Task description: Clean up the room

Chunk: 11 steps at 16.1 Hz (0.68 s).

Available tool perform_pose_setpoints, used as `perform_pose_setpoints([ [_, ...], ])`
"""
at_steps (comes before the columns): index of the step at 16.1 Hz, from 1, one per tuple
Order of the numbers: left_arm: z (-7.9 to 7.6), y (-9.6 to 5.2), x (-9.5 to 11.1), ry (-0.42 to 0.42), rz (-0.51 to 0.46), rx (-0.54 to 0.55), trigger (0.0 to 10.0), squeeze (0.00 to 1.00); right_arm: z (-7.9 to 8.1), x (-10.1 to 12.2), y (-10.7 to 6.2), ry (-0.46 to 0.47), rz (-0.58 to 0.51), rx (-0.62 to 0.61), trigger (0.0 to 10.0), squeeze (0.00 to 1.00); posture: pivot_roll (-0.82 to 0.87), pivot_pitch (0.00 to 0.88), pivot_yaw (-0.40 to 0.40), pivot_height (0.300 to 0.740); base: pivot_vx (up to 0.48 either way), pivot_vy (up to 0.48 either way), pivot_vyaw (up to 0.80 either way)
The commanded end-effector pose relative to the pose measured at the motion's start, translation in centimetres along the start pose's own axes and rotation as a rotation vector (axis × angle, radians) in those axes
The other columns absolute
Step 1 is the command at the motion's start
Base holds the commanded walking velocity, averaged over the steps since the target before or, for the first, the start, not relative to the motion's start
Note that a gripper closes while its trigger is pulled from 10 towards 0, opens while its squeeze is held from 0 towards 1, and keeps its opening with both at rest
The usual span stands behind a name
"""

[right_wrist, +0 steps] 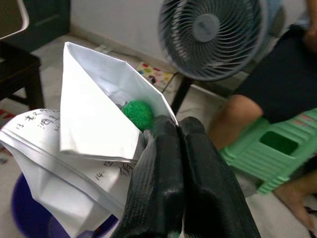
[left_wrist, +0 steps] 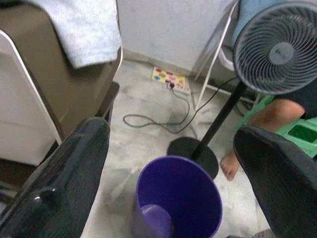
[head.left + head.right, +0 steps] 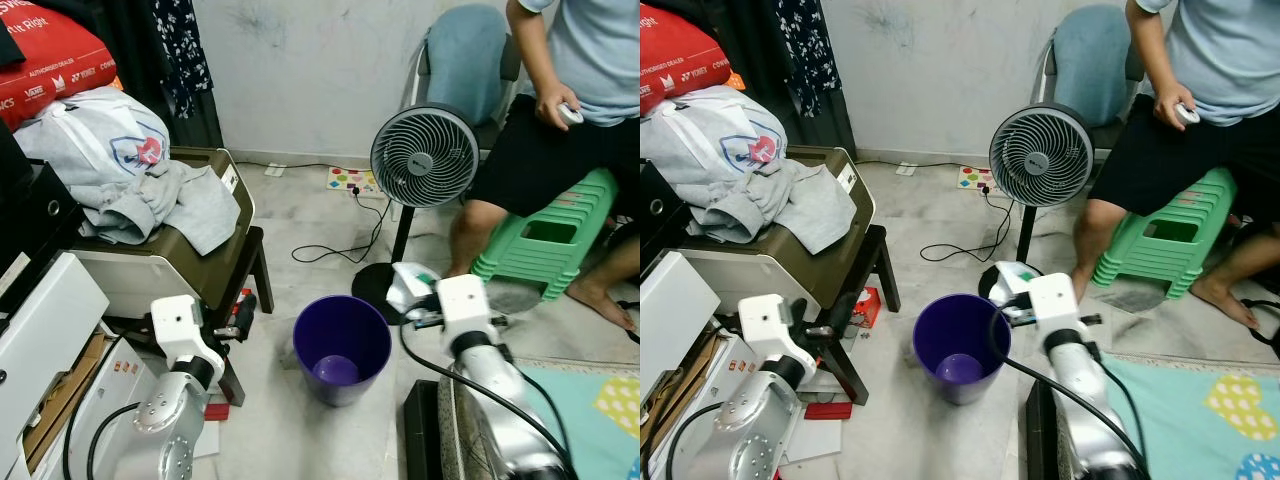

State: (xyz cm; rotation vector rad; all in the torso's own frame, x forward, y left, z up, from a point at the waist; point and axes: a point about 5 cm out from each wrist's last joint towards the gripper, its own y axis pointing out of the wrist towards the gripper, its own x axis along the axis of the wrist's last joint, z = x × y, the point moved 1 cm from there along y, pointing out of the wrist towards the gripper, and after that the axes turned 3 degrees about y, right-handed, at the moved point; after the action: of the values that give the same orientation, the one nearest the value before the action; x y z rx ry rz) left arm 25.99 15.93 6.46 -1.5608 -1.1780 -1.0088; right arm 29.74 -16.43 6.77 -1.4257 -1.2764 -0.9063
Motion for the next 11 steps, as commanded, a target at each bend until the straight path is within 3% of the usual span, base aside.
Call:
perform_pose_setpoints([
  [1,0.4,0.5,-0.3,0.011,0.029,0.005,10.0,0.0,0.6,-0.7,0.4,-0.004,0.052,0.026,10.0,0.0,-0.06,0.0,0.034,0.74,0.0,0.0,0.0],
  [3,1.2,1.4,-0.7,0.034,0.058,0.027,10.0,0.0,1.0,-2.3,0.8,0.005,0.17,0.051,10.0,0.0,-0.06,0.0,0.04,0.74,0.0,0.0,0.0],
  [11,2.4,2.2,-2.2,-0.018,0.154,0.058,10.0,0.0,1.5,-3.5,1.3,0.015,0.259,0.083,10.0,0.0,-0.06,0.0,0.039,0.74,0.0,0.0,0.0],
])
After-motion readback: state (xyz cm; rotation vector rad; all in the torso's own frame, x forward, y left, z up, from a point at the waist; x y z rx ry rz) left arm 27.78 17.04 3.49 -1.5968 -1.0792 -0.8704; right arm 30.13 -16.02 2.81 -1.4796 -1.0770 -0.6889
